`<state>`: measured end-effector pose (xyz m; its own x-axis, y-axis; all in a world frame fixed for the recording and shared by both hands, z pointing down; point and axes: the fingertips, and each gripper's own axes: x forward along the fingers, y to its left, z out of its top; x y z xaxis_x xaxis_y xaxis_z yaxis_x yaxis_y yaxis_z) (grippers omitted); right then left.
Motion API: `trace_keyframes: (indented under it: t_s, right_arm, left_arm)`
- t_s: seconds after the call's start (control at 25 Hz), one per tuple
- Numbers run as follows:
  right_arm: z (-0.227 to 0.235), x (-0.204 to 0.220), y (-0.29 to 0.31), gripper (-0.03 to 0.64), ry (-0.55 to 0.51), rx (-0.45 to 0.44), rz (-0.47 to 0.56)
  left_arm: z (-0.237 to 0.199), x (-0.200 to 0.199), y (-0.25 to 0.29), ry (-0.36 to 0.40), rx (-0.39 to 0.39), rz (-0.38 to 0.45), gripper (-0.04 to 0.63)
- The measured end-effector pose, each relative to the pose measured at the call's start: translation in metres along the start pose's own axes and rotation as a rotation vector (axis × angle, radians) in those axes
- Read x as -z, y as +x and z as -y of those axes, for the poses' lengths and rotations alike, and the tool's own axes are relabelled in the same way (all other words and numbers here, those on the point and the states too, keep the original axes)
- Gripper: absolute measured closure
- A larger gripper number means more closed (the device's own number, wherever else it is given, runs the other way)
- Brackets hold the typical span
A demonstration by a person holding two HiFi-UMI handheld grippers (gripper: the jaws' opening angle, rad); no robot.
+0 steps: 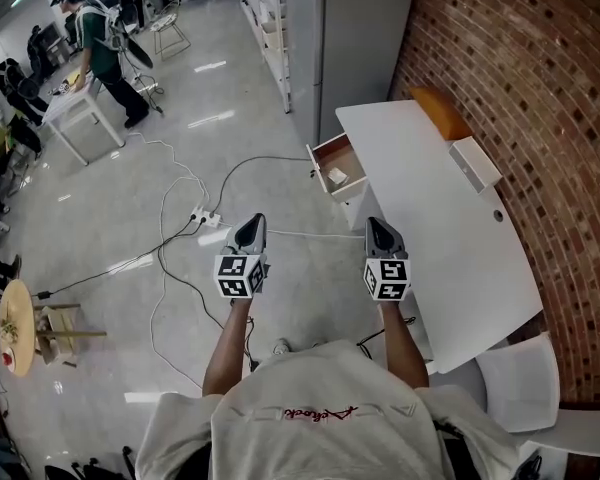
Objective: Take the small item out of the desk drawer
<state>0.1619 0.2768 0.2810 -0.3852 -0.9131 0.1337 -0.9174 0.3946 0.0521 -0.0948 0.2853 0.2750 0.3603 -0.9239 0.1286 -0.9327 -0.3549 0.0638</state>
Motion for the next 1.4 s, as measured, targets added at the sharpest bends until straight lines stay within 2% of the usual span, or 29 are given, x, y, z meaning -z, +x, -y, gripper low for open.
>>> trace_keyframes:
  t_s: [0.36,0.56,0.92,1.4]
  right_arm:
    - [0.011,0.009,0.005,0.605,0.009,-0.04,-0.007]
    - [0.02,0.012,0.008,0.606,0.005,-0.053,-0.005]
    - [0.04,0.018,0.019,0.606,0.019,-0.053,-0.006]
    - [0.043,0.029,0.063,0.606,0.019,-0.056,-0.023]
  left_arm:
    - [0.017,0.005,0.006,0.015,-0.021,-0.006,0.586]
    - [0.022,0.006,0.013,-0.005,-0.037,-0.001,0.586]
    - [0.031,0.01,0.04,0.009,-0.02,-0.01,0.586]
    - [0.0,0.017,0.07,-0.017,-0.035,-0.019,0.586]
